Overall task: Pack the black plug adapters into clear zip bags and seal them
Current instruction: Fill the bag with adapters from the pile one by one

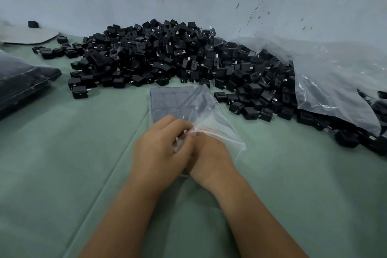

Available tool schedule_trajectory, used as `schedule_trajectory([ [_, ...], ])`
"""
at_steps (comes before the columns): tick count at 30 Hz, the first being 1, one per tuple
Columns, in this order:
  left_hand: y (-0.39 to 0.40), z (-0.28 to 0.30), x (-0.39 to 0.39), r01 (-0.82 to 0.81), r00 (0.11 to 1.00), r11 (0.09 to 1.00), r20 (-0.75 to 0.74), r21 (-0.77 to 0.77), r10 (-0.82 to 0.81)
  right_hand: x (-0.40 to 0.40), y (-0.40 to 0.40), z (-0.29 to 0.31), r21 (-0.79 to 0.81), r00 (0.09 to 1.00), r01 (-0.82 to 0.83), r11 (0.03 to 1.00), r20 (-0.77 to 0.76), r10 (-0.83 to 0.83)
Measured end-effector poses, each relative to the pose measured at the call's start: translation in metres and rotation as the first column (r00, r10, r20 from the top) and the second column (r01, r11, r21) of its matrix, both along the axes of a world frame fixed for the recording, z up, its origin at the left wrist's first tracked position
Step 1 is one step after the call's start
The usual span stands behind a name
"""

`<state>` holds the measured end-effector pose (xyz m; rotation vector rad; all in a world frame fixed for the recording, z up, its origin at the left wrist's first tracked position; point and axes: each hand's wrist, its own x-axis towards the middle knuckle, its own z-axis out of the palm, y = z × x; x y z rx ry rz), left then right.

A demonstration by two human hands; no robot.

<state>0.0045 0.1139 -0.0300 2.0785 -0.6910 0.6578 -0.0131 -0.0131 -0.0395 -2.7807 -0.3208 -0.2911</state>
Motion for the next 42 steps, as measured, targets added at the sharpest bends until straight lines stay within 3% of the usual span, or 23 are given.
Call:
schedule_trajectory([
  [3,-0.001,-0.007,0.008,-0.053,0.991,0.998,-0.124,0.034,0.057,-0.008,-0.004,0.001,0.050,0.996,0.008,0.999,0.093,-0.012],
  [6,-0.002,-0.013,0.015,-0.046,0.967,0.993,-0.244,0.112,0.072,-0.024,-0.006,0.007,-0.049,0.953,-0.129,0.990,0.269,0.137],
  [9,-0.002,-0.014,0.016,0.006,0.949,0.981,-0.312,0.192,0.055,-0.032,-0.007,0.017,-0.041,0.737,-0.156,0.987,0.660,0.143],
  [11,-0.001,-0.015,0.017,0.032,0.947,0.980,-0.319,0.195,0.033,-0.025,-0.018,0.025,0.075,0.645,-0.082,0.994,0.764,-0.005],
  [14,-0.001,-0.015,0.018,0.026,0.948,0.977,-0.316,0.213,0.044,-0.003,-0.050,0.027,0.427,0.692,0.172,0.888,0.589,-0.417],
  [16,-0.001,-0.016,0.019,0.024,0.949,0.975,-0.313,0.222,0.048,0.012,-0.078,0.019,0.521,0.727,0.345,0.781,0.378,-0.573],
  [19,-0.002,-0.017,0.021,0.028,0.950,0.971,-0.310,0.239,0.049,0.028,-0.112,0.001,0.246,0.797,0.550,0.798,0.131,-0.590],
  [21,-0.002,-0.017,0.021,0.023,0.950,0.971,-0.307,0.239,0.053,0.034,-0.118,-0.008,0.063,0.797,0.602,0.796,0.020,-0.604],
  [23,-0.002,-0.018,0.022,0.020,0.953,0.969,-0.299,0.246,0.057,0.038,-0.120,-0.014,0.020,0.791,0.606,0.795,0.084,-0.606],
  [26,-0.003,-0.019,0.023,0.020,0.957,0.965,-0.285,0.261,0.057,0.040,-0.118,-0.014,0.135,0.756,0.592,0.795,0.251,-0.605],
  [32,-0.001,-0.019,0.022,0.034,0.950,0.968,-0.307,0.250,0.046,0.039,-0.123,-0.016,0.126,0.767,0.621,0.774,0.108,-0.633],
  [36,-0.002,-0.017,0.021,0.032,0.944,0.966,-0.326,0.255,0.054,0.034,-0.121,-0.016,0.358,0.770,0.548,0.756,0.138,-0.624],
  [40,-0.001,-0.014,0.020,0.049,0.926,0.973,-0.375,0.225,0.040,0.020,-0.113,-0.005,0.726,0.709,0.344,0.595,0.215,-0.672],
  [42,-0.001,-0.012,0.018,0.053,0.922,0.978,-0.386,0.200,0.029,0.012,-0.105,0.002,0.809,0.652,0.228,0.542,0.286,-0.702],
])
